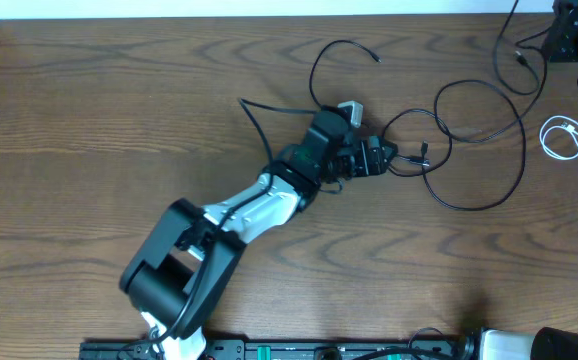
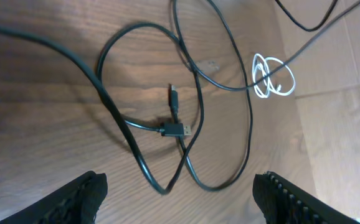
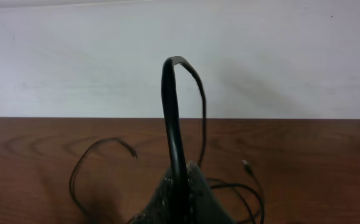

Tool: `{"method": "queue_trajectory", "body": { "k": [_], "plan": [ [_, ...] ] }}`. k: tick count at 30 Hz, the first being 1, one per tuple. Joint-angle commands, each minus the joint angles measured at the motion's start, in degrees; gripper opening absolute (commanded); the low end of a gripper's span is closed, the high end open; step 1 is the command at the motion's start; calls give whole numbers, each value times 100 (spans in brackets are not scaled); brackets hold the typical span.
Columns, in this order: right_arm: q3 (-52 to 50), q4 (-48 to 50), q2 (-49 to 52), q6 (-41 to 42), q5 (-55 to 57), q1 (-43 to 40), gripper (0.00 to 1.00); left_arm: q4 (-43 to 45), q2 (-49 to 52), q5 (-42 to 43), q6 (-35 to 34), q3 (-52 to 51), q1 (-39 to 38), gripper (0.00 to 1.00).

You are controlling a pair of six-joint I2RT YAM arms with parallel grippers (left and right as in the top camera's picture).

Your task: Untangle cables

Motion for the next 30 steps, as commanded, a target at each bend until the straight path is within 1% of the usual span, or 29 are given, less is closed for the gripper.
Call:
{"method": "queue_trajectory", "body": {
  "k": [1, 10, 13, 14, 17, 18, 20, 21, 22, 26, 28, 30],
  "plan": [
    [35, -42, -87, 63, 57, -13, 1, 129, 291, -511, -721, 72, -116, 81],
    [35, -205, -94, 63, 55, -7, 1, 960, 922, -1001, -1290, 98, -188, 80],
    [35, -269, -96, 68, 55, -9, 1, 1123, 1060, -1086, -1342, 111, -190, 74],
    [35, -289, -98, 68, 55, -9, 1, 1130, 1102, -1117, -1373, 114, -188, 70],
    [35, -343, -105, 66, 55, -9, 1, 1123, 1132, -1134, -1373, 114, -173, 52],
    [35, -361, -105, 63, 55, -9, 1, 1128, 1130, -1134, -1375, 114, -173, 44],
    [35, -380, -105, 63, 57, -9, 1, 1126, 1117, -1104, -1373, 114, -164, 25],
    [35, -385, -105, 63, 57, -9, 1, 1126, 1117, -1084, -1370, 114, -157, 13],
    [35, -389, -105, 63, 57, -9, 1, 1119, 1117, -1038, -1360, 114, -142, 8],
    [35, -448, -105, 63, 221, -15, 1, 885, 1021, -616, -1108, 114, 31, 7],
    [33, -476, -103, 63, 603, -15, 1, 396, 841, -407, -741, 114, 216, 7],
    [33, -446, -92, 61, 1182, -17, 1, -389, 535, -393, -188, 114, 446, 7]
  ]
}}
